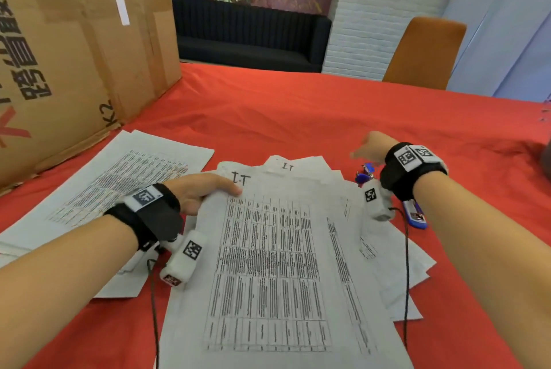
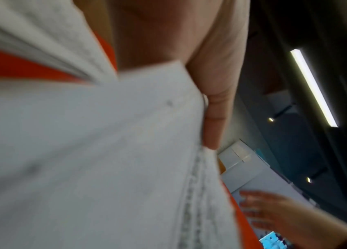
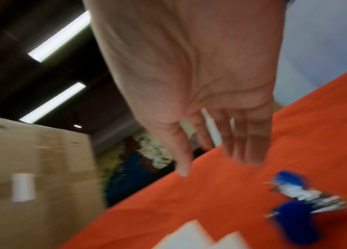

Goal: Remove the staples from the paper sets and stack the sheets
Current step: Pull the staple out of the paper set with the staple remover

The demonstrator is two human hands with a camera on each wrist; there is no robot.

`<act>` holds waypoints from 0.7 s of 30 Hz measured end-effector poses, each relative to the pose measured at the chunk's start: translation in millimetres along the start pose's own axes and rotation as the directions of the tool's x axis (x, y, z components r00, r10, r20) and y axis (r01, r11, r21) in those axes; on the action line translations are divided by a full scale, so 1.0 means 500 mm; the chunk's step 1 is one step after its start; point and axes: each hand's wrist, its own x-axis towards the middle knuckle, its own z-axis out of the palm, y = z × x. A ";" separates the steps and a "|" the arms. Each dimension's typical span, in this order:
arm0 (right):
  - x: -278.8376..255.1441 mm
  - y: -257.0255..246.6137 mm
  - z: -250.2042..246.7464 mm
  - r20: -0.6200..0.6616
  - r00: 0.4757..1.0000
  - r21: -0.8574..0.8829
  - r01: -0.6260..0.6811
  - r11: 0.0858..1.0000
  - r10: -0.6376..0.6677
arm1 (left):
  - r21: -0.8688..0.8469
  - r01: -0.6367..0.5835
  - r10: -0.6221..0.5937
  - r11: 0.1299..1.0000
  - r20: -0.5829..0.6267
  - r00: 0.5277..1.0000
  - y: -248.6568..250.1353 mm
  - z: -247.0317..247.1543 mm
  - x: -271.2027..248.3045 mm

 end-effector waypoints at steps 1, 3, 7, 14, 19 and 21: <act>0.009 0.019 -0.002 0.025 0.997 -0.099 -0.071 0.993 0.074 | -0.017 0.030 -0.030 0.999 -0.020 0.999 -0.012 -0.002 0.004; 0.024 0.048 0.011 0.150 0.978 -0.205 -0.110 0.972 0.143 | -0.047 0.057 -0.059 0.997 -0.029 0.998 -0.030 -0.004 0.011; 0.037 0.073 0.058 0.185 0.963 -0.197 -0.156 0.968 0.193 | -0.167 0.042 -0.050 0.985 -0.041 0.998 -0.042 0.003 0.014; 0.078 0.093 0.100 0.052 0.994 -0.040 -0.090 0.995 0.092 | -0.209 0.051 -0.057 0.977 -0.019 0.998 -0.046 -0.002 0.012; 0.033 -0.030 0.078 -0.233 0.953 0.243 0.248 0.938 -0.192 | -0.238 0.066 -0.063 0.969 0.021 0.998 -0.048 0.001 0.015; -0.023 -0.113 0.079 -0.212 0.894 0.206 0.437 0.876 -0.396 | -0.238 0.065 -0.060 0.969 0.029 0.998 -0.049 0.001 0.017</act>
